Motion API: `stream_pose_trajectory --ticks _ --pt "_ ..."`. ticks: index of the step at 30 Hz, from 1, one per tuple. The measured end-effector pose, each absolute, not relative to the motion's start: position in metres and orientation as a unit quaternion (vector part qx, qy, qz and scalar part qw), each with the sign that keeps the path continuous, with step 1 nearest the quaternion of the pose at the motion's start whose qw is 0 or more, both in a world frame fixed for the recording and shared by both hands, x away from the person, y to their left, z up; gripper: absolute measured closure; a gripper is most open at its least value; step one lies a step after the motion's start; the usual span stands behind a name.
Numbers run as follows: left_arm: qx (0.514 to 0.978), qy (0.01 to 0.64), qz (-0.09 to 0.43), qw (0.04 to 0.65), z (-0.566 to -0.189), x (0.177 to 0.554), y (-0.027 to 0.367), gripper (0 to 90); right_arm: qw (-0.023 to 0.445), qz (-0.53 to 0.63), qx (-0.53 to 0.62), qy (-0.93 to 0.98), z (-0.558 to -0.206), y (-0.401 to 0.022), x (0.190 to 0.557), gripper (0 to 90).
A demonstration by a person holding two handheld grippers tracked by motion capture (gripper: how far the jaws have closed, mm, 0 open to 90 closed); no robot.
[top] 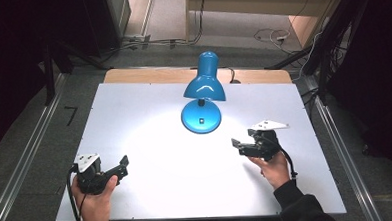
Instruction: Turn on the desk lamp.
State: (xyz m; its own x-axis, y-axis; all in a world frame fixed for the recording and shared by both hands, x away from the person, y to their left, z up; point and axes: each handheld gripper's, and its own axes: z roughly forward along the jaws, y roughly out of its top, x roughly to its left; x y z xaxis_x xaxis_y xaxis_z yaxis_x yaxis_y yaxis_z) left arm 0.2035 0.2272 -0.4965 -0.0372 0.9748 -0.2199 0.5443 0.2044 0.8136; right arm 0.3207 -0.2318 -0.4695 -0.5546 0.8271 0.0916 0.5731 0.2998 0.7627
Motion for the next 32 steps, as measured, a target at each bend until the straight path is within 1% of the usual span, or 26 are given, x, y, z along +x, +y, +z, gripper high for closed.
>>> stream_pose_trajectory --ticks 5,12,18,23,27,32 --pt "0.565 0.67 0.272 0.396 -0.497 0.203 0.23 8.5 0.174 0.396 0.46 0.776 -0.468 -0.261 0.307 21.8" --pt "0.564 0.674 0.268 0.394 -0.497 0.202 0.233 8.5 0.199 0.394 0.502 0.744 -0.469 -0.312 0.292 20.8" --pt "0.574 0.687 0.24 0.376 -0.504 0.196 0.244 8.5 0.233 0.38 0.535 0.717 -0.472 -0.356 0.277 19.4" --pt "0.581 0.687 0.245 0.362 -0.506 0.189 0.25 8.5 0.238 0.37 0.583 0.683 -0.48 -0.394 0.265 19.4" --pt "0.6 0.679 0.261 0.333 -0.51 0.189 0.256 8.4 0.228 0.36 0.605 0.672 -0.487 -0.406 0.257 19.0" --pt "0.602 0.682 0.263 0.321 -0.514 0.194 0.256 8.4 0.233 0.363 0.606 0.668 -0.483 -0.405 0.252 17.7"
